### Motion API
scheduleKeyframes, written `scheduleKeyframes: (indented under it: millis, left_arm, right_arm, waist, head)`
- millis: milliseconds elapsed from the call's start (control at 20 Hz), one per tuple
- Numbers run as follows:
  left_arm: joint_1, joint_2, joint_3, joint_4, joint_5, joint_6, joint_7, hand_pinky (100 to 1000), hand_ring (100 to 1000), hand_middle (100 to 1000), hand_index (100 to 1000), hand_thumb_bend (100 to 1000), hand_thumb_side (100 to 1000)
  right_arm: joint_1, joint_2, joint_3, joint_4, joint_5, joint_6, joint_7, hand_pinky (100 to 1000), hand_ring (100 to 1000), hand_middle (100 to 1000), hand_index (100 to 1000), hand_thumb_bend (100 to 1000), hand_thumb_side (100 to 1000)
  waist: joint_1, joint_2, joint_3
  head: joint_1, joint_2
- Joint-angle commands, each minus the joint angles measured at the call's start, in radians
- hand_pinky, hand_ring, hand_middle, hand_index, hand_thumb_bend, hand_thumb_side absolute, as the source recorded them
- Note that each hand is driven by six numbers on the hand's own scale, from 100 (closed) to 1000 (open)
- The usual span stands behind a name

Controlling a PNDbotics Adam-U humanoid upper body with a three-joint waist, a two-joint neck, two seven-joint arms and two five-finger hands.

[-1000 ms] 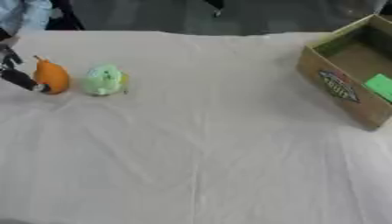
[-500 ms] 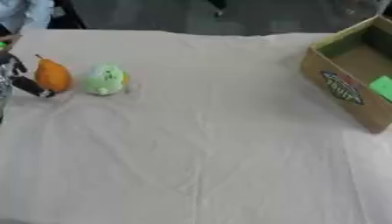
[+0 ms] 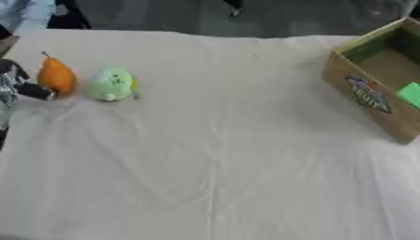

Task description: Pick up the objects with one hand, pass them to the other hand, and then place them into the box on the other side of the table.

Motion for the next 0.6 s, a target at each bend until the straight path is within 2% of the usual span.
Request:
scheduleKeyframes:
  millis: [50, 150, 350, 400, 450, 600]
  left_arm:
    - [-0.029, 0.020, 0.004, 0.007, 0.016, 0.006, 0.025, 675, 706, 689, 762, 570, 338]
    - [-0.032, 0.017, 0.005, 0.011, 0.018, 0.007, 0.034, 674, 703, 687, 762, 564, 329]
    - [-0.031, 0.006, 0.013, 0.010, 0.038, -0.002, 0.079, 656, 678, 666, 744, 497, 240]
    - [-0.030, 0.004, 0.016, 0.010, 0.050, -0.007, 0.090, 653, 673, 659, 736, 492, 236]
    - [-0.029, 0.001, 0.020, 0.012, 0.064, -0.013, 0.098, 653, 672, 660, 734, 444, 204]
    - [-0.026, -0.004, 0.015, 0.027, 0.107, -0.034, 0.095, 650, 669, 651, 704, 339, 112]
  right_arm:
    - [-0.020, -0.016, -0.004, -0.010, 0.009, -0.002, 0.006, 1000, 941, 787, 953, 100, 538]
    - [-0.022, -0.013, -0.001, -0.010, 0.012, -0.002, 0.008, 1000, 939, 786, 951, 100, 536]
    - [-0.024, -0.009, 0.005, -0.008, 0.022, 0.000, 0.013, 1000, 937, 784, 949, 100, 537]
    - [-0.024, -0.008, 0.006, -0.007, 0.024, 0.000, 0.015, 1000, 936, 784, 949, 100, 509]
    - [-0.024, -0.006, 0.007, -0.007, 0.026, 0.000, 0.016, 1000, 936, 784, 949, 100, 543]
    - [-0.024, -0.004, 0.009, -0.007, 0.030, 0.000, 0.019, 1000, 935, 784, 949, 100, 544]
  waist:
    - [-0.002, -0.013, -0.004]
    - [-0.004, -0.011, -0.006]
    - [-0.005, -0.008, -0.008]
    - [-0.005, -0.007, -0.008]
    - [-0.005, -0.007, -0.009]
    - [-0.005, -0.007, -0.010]
  head:
    - [0.013, -0.018]
    - [0.017, -0.019]
    - [0.018, -0.019]
    - [0.018, -0.019]
    - [0.018, -0.019]
    - [0.016, -0.018]
